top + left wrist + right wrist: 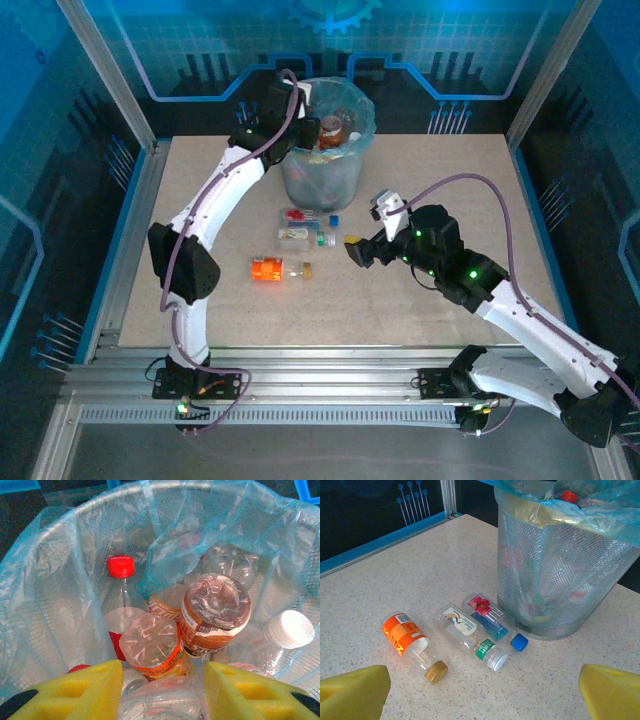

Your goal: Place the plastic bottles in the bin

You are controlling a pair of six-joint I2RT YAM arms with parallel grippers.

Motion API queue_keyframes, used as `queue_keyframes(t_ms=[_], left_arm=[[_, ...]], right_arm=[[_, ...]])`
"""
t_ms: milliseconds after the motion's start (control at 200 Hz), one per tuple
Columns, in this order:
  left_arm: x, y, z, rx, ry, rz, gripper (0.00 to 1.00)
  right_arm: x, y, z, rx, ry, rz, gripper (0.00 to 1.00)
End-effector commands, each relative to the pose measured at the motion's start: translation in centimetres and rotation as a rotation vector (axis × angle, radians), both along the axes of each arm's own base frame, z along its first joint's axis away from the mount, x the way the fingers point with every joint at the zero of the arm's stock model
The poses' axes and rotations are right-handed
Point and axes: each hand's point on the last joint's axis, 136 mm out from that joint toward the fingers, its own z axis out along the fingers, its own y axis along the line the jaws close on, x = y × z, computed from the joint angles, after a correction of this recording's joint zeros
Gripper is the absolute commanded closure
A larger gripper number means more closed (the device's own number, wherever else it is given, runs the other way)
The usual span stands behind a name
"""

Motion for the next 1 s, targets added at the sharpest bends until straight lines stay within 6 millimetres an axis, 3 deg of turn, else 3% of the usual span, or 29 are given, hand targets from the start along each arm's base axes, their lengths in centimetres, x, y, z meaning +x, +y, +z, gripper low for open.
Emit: queue_keyframes(t_ms=[0,250,470,585,700,875,995], left_arm=[[0.8,0.1,-3.5,0.019,0.084,0.007,0.53],[1.8,-0.1,-5.6,0.001,0.137,0.009,0.53],[2.0,-0.1,-4.6,-0.027,0.126,-0.005,0.50],[1.7,-0.5,-1.0,-0.063,0.067,-0.028,0.46],[0.6,-0.6,4.8,-0.129,-0.042,-0.052,0.39],[-3.0,0.2,13.3,-0.216,-0.214,-0.087,0.33],[-6.3,1.3,16.2,-0.239,-0.271,-0.103,0.32]], right_arm=[[-0.3,0.4,0.3,0.010,0.008,0.015,0.03],[-0.2,0.4,0.0,-0.008,0.020,0.016,0.03],[-0.2,0.9,0.2,-0.006,0.038,0.029,0.03],[-0.1,1.1,0.6,0.003,0.041,0.034,0.03],[0.0,1.5,0.9,0.007,0.049,0.046,0.03],[0.0,2.6,0.9,0.003,0.067,0.085,0.05],[-0.1,4.0,0.9,-0.005,0.077,0.150,0.08]])
